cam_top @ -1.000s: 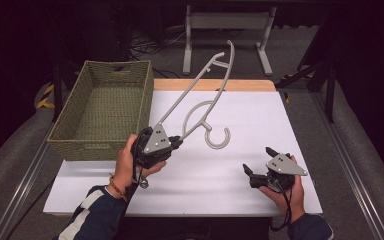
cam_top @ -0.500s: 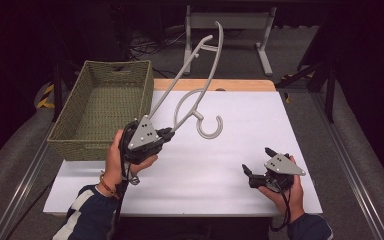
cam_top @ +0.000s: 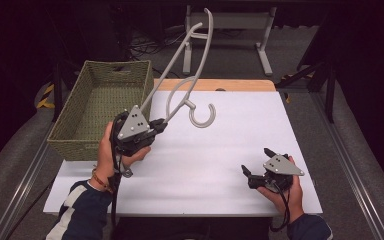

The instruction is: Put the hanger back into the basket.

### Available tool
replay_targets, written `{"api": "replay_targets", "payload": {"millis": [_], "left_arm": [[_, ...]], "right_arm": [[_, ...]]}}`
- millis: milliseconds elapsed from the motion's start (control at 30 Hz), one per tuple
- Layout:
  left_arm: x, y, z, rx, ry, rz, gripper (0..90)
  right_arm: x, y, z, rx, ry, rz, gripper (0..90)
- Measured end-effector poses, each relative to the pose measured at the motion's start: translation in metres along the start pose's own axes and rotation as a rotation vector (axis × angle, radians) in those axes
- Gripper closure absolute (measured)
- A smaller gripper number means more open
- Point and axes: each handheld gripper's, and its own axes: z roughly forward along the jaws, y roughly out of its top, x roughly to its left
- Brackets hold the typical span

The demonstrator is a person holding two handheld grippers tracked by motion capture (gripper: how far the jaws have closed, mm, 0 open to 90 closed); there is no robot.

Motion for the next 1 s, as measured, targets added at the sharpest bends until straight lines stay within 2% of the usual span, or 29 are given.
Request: {"api": "replay_targets", "payload": {"millis": [167,233,333,400,600,1000], "left_arm": [[0.015,-0.003,-0.006,-0.005,0.02,-0.018,82.0],[0.022,-0.004,-0.008,0.014,0.04,-0.013,82.0],[0.029,-0.007,-0.01,0.019,0.043,-0.031,82.0],[0.035,-0.01,-0.013,0.033,0.063,-0.032,82.0],[0.047,-0.018,-0.017,0.056,0.093,-0.035,82.0],[0.069,-0.038,-0.016,0.107,0.127,-0.077,82.0]], "right_arm": [[0.0,0.0,0.0,0.002,-0.001,0.002,9.1],[0.0,0.0,0.0,0.001,-0.003,0.003,9.1],[-0.001,-0.001,0.0,-0.004,-0.003,0.013,9.0],[-0.002,-0.001,-0.001,-0.009,-0.002,0.018,8.9],[-0.003,-0.001,-0.002,-0.026,0.002,0.018,8.9],[0.0,-0.001,-0.001,-0.034,0.012,0.004,8.8]]}}
